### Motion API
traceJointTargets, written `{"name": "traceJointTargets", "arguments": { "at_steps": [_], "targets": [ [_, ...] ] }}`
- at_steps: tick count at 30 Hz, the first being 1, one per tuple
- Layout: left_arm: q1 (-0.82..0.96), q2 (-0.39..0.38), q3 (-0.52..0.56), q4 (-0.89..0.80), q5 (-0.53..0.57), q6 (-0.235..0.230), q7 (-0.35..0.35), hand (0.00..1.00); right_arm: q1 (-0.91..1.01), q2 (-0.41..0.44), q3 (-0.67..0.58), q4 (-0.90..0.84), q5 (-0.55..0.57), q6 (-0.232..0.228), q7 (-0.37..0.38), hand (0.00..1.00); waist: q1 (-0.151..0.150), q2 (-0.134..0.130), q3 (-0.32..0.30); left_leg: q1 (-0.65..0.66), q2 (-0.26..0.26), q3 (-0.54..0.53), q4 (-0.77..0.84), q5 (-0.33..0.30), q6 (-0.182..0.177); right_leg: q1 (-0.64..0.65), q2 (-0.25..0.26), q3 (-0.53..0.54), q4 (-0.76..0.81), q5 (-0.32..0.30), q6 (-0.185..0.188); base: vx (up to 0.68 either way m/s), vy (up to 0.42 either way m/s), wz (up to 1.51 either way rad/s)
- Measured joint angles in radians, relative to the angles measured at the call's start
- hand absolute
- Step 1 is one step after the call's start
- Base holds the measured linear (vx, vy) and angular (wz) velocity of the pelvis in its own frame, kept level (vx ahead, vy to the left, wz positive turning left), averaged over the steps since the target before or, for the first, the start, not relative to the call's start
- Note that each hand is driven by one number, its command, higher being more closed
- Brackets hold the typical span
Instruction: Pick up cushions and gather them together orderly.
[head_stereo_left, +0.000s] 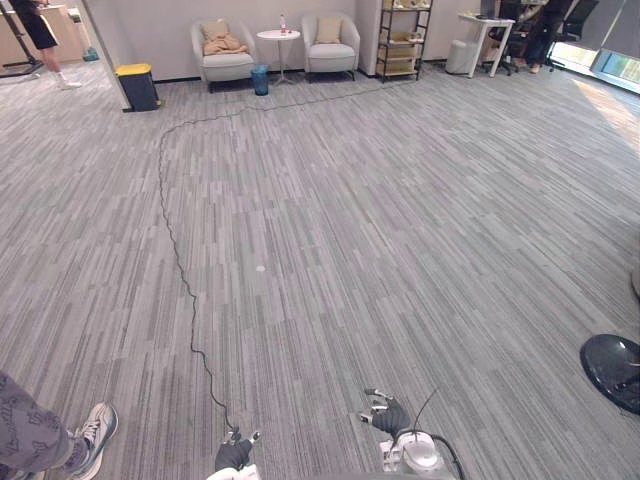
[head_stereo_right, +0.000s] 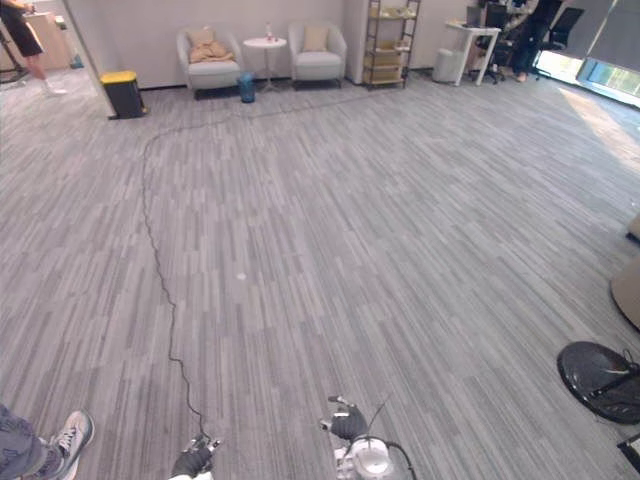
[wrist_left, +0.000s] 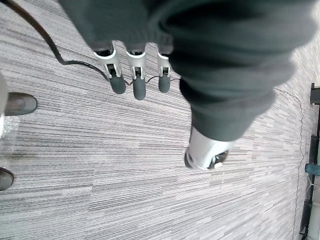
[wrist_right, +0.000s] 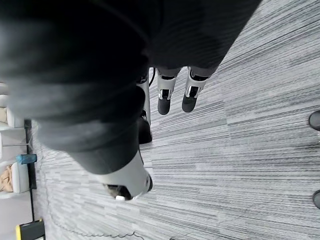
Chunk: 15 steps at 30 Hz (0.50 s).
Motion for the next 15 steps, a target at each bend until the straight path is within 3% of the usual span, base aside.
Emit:
{"name": "traceJointTargets", "arguments": {
  "at_steps": [15],
  "targets": [
    [-0.022, 0.005, -0.001, 0.021, 0.019, 0.002, -0.018, 0.00, 0.007, 0.002, -0.104, 0.059, 0.084, -0.001, -0.004, 0.00, 0.012, -0.006, 0.003, -0.035, -0.016, -0.073, -0.001, 0.007, 0.011, 0.014, -0.016, -0.075, -0.033, -0.001, 0.002, -0.01, -0.017, 0.15]
  ]
}}
